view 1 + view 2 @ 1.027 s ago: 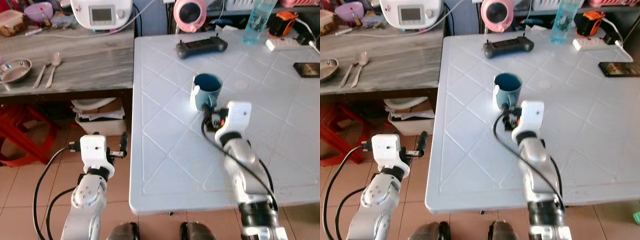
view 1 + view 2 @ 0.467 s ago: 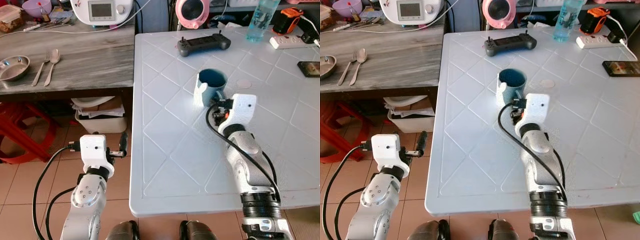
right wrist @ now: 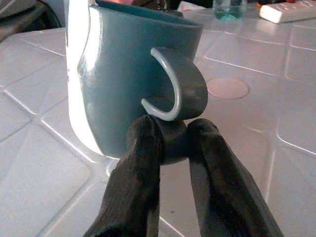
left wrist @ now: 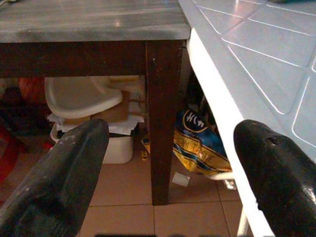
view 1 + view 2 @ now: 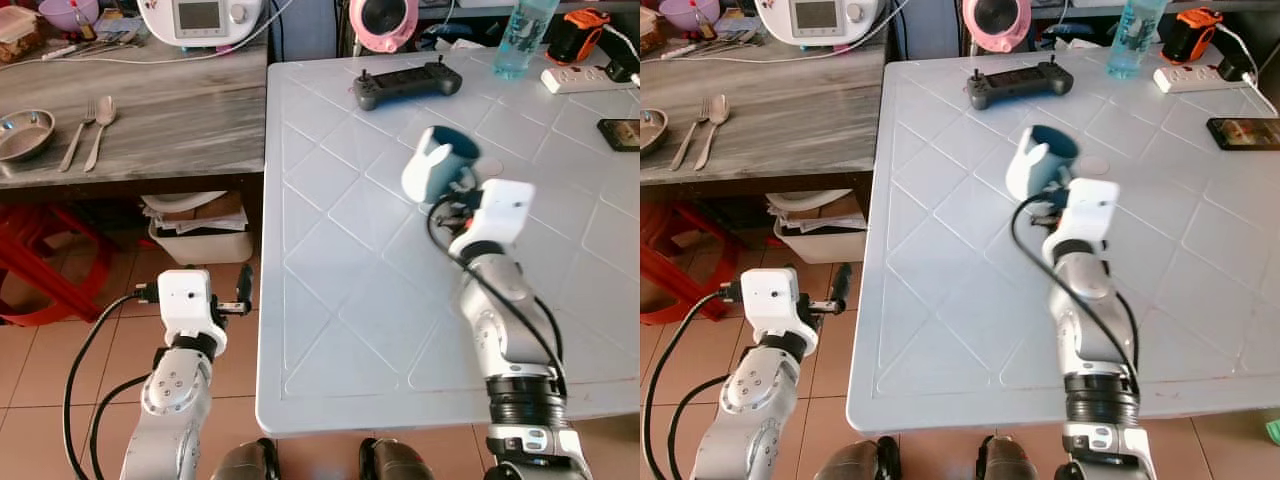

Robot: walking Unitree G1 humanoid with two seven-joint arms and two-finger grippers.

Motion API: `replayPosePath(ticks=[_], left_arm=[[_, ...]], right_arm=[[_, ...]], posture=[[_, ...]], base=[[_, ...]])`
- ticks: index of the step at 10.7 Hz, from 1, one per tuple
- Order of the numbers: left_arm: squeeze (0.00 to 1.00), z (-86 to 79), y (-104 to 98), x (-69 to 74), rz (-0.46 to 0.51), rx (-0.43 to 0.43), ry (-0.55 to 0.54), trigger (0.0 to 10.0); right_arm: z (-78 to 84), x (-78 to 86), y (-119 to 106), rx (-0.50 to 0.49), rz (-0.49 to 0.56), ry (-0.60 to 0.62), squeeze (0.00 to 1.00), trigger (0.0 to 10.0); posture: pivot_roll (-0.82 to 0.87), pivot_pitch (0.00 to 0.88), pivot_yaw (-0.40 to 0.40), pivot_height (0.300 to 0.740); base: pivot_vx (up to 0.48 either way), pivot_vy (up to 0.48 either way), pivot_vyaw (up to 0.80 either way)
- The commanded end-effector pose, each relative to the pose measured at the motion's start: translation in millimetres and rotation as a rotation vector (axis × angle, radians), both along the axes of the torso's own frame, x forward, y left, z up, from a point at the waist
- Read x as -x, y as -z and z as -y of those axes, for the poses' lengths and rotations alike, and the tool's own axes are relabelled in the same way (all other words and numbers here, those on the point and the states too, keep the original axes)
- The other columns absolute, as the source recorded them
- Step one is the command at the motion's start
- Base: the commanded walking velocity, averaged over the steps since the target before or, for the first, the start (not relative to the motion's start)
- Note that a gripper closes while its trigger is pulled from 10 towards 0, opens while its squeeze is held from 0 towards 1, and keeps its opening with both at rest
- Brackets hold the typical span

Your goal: Setting the table

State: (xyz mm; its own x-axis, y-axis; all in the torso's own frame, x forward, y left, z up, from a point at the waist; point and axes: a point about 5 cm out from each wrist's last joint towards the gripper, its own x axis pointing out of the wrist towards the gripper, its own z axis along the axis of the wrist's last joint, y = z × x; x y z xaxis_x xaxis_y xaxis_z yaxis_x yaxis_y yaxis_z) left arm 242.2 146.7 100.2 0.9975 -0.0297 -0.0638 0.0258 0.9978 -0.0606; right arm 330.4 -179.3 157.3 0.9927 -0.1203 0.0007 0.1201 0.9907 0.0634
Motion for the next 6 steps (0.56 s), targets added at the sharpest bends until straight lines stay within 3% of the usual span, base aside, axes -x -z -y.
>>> replayPosePath(ticks=[1, 4, 5, 6], left_arm=[[0.00, -2.9, 0.4, 1.2, -0.007, -0.017, -0.013, 10.0], [0.00, -3.0, 0.5, 0.8, -0.008, -0.018, -0.019, 10.0], [0.00, -4.0, 0.8, -0.4, -0.011, -0.020, -0.027, 10.0], [0.00, -5.4, 1.0, -1.6, -0.012, -0.014, -0.043, 10.0]], right_arm=[[1.7, -1.4, -3.1, -0.005, 0.019, 0.023, 0.00, 0.4], [0.1, -3.0, -5.1, -0.019, 0.026, 0.023, 0.00, 0.5], [-3.3, -3.4, -6.7, -0.022, 0.032, 0.011, 0.00, 1.7], [-7.6, -2.2, -6.4, -0.023, 0.040, -0.017, 0.00, 4.6]], posture=[[-0.01, 0.183, 0.055, 0.740], [-0.01, 0.183, 0.054, 0.740], [-0.02, 0.183, 0.051, 0.740], [-0.02, 0.184, 0.048, 0.740]], base=[[0.000, 0.000, 0.00], [0.000, 0.000, 0.00], [0.000, 0.000, 0.00], [0.000, 0.000, 0.00]])
